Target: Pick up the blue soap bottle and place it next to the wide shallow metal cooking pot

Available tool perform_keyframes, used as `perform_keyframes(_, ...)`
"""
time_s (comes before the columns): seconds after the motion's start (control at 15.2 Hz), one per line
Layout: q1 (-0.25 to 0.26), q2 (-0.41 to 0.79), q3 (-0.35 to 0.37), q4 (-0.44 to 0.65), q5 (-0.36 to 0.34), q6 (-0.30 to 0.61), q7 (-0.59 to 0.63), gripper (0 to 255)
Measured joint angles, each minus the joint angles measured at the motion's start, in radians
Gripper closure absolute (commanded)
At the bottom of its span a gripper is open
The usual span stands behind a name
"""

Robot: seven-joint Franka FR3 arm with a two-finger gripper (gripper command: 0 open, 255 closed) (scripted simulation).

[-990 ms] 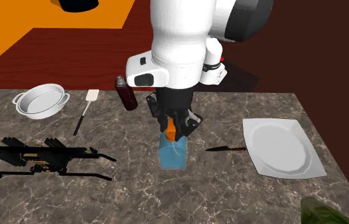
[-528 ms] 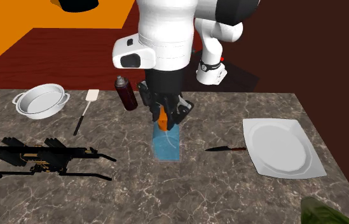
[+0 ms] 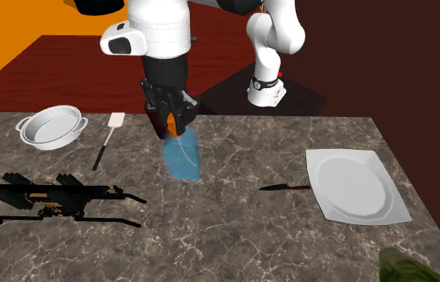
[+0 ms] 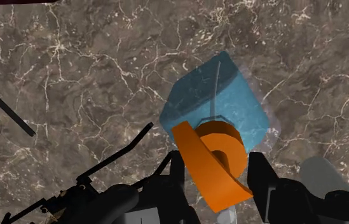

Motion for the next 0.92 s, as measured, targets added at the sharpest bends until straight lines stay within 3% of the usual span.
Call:
perform_keyframes(0.46,-0.098,-0.057,-0.067,-0.081,0.044,0.029,-0.173,255)
perform_keyframes(0.92,-0.187,-0.054,-0.137,-0.068,0.072,0.018,-0.339,255)
